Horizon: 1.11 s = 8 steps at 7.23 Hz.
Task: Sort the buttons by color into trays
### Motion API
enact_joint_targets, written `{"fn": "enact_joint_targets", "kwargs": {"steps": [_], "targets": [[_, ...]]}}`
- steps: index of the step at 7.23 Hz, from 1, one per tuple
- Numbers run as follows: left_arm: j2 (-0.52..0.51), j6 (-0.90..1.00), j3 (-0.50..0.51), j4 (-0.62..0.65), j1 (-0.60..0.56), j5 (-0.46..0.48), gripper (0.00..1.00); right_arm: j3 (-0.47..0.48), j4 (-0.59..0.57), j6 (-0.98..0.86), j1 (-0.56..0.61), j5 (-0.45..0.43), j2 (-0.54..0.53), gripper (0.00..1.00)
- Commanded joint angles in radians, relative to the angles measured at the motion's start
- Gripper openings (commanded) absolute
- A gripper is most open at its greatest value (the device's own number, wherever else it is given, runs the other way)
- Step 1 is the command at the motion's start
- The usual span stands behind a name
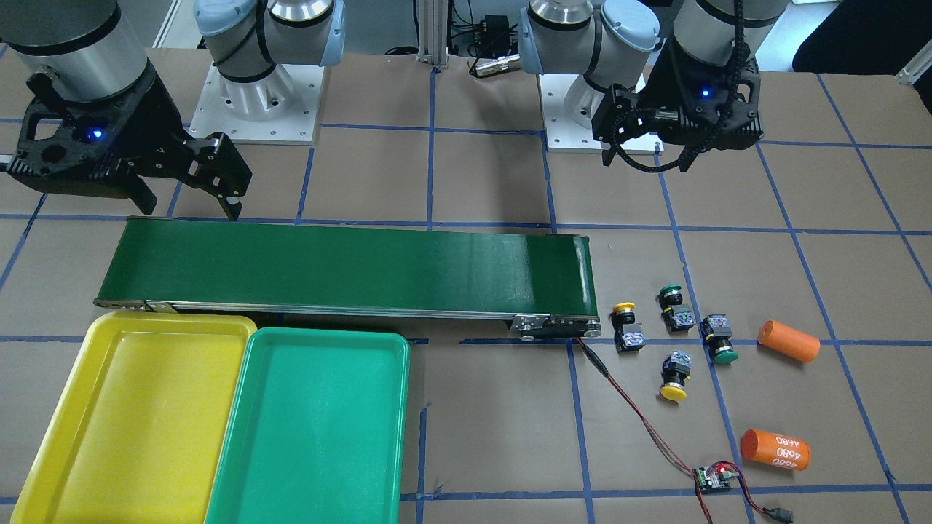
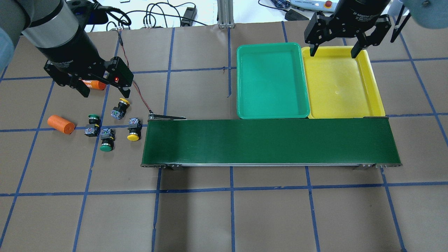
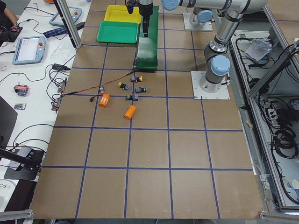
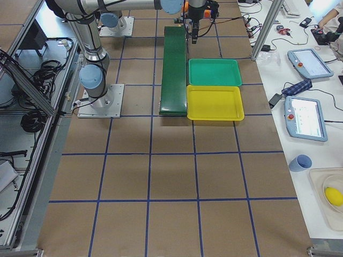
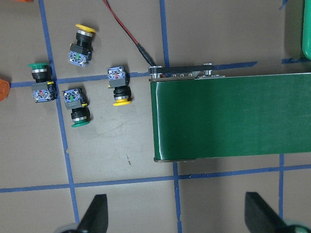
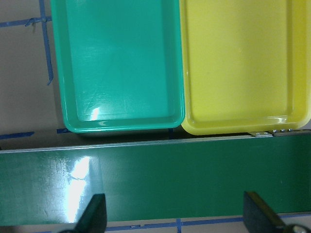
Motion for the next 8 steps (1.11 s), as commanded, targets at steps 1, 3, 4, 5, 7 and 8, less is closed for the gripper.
{"fn": "enact_joint_targets", "kwargs": {"steps": [1,3,4,5,7,8], "targets": [[-0.004,-0.014,-0.002,0.003,0.008,-0.002,1.0,-0.004,-0.001,0.004,0.001,0.005,0.0,1.0],[0.005,-0.016,-0.001,0.001,0.007,-0.004,1.0,0.002,0.006,0.001,-0.003,-0.002,-0.008,1.0],[0.003,-0.013,-0.001,0.001,0.007,-0.003,1.0,0.001,0.008,0.001,0.006,-0.003,-0.014,1.0],[-0.003,0.0,-0.002,0.003,0.008,-0.002,1.0,0.002,0.008,-0.004,0.009,-0.003,-0.016,1.0],[-0.009,-0.012,-0.002,0.006,0.008,-0.002,1.0,-0.006,0.006,-0.015,0.007,-0.033,-0.014,1.0],[-0.007,-0.014,-0.002,0.006,0.008,-0.002,1.0,-0.003,0.009,-0.015,0.007,-0.034,-0.014,1.0]]}}
